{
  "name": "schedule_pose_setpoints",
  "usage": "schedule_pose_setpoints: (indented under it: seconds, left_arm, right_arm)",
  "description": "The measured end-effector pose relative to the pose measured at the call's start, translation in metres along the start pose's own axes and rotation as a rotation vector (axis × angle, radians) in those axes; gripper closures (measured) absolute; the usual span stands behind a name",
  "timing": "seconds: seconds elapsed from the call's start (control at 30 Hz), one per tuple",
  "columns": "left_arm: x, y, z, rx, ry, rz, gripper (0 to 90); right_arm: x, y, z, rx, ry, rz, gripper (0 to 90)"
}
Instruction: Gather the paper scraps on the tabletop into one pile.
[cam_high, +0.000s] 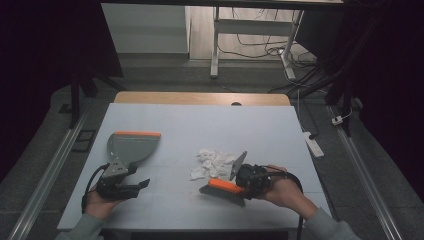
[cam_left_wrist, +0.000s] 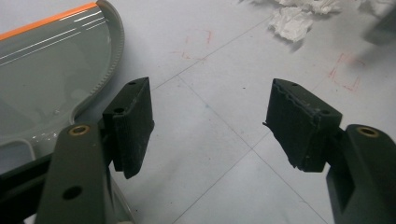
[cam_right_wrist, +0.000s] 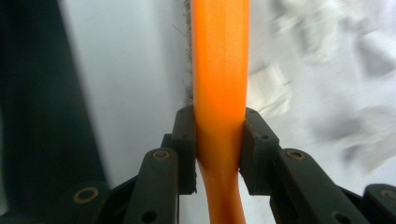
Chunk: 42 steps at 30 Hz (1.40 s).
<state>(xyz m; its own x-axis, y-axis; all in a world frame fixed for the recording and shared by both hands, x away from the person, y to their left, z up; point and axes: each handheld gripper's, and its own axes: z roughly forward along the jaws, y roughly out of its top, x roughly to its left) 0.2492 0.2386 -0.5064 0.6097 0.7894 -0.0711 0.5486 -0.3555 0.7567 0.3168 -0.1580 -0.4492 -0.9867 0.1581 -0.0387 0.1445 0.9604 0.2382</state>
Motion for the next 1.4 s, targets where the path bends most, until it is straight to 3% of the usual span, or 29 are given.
schedule_pose_setpoints:
  seconds: [0.2,0.23,0.37,0.43,0.53,0.63,0.67,0.7,0.8,0.87,0.97,1.03,1.07,1.13,1.4]
  left_arm:
    - [0.000,0.000,0.001,0.002,-0.004,0.002,32.6]
    - [0.000,-0.001,0.001,0.002,-0.004,0.002,32.6]
    - [0.000,-0.001,0.000,-0.001,-0.006,0.003,32.6]
    - [0.000,-0.001,0.000,-0.001,-0.007,0.004,32.6]
    - [0.000,-0.001,0.001,-0.001,-0.010,0.005,32.6]
    - [-0.002,0.000,0.002,0.005,-0.017,0.017,32.6]
    - [-0.003,0.000,0.003,0.006,-0.019,0.021,32.6]
    - [-0.004,0.001,0.003,0.006,-0.023,0.026,32.5]
    - [-0.006,0.002,0.004,0.005,-0.032,0.041,32.6]
    - [-0.007,0.003,0.004,0.003,-0.038,0.048,32.5]
    - [-0.008,0.003,0.004,0.002,-0.044,0.056,32.6]
    - [-0.009,0.003,0.004,0.000,-0.047,0.059,32.6]
    - [-0.009,0.003,0.004,0.001,-0.048,0.062,32.6]
    - [-0.010,0.003,0.005,0.002,-0.049,0.066,32.6]
    - [-0.010,0.003,0.004,0.003,-0.050,0.065,32.7]
  right_arm:
    - [-0.028,0.017,0.005,-0.019,-0.040,0.028,70.2]
    - [-0.031,0.018,0.005,-0.028,-0.055,0.015,70.2]
    - [-0.035,0.017,0.000,-0.079,-0.072,0.052,70.3]
    - [-0.034,0.013,-0.009,-0.141,-0.093,0.071,70.3]
    - [-0.036,0.001,-0.031,-0.252,-0.110,0.186,70.3]
    - [-0.041,-0.018,-0.052,-0.270,-0.185,0.324,70.3]
    - [-0.045,-0.028,-0.058,-0.260,-0.216,0.395,70.3]
    - [-0.048,-0.034,-0.060,-0.248,-0.233,0.429,70.3]
    - [-0.058,-0.058,-0.061,-0.163,-0.264,0.619,70.3]
    - [-0.065,-0.071,-0.055,-0.108,-0.245,0.723,70.3]
    - [-0.070,-0.082,-0.038,-0.042,-0.193,0.806,70.3]
    - [-0.071,-0.080,-0.027,-0.002,-0.173,0.821,70.4]
    - [-0.071,-0.075,-0.025,0.002,-0.192,0.825,70.4]
    - [-0.074,-0.065,-0.022,0.000,-0.172,0.836,70.4]
    - [-0.070,-0.013,-0.005,-0.027,-0.113,0.772,70.4]
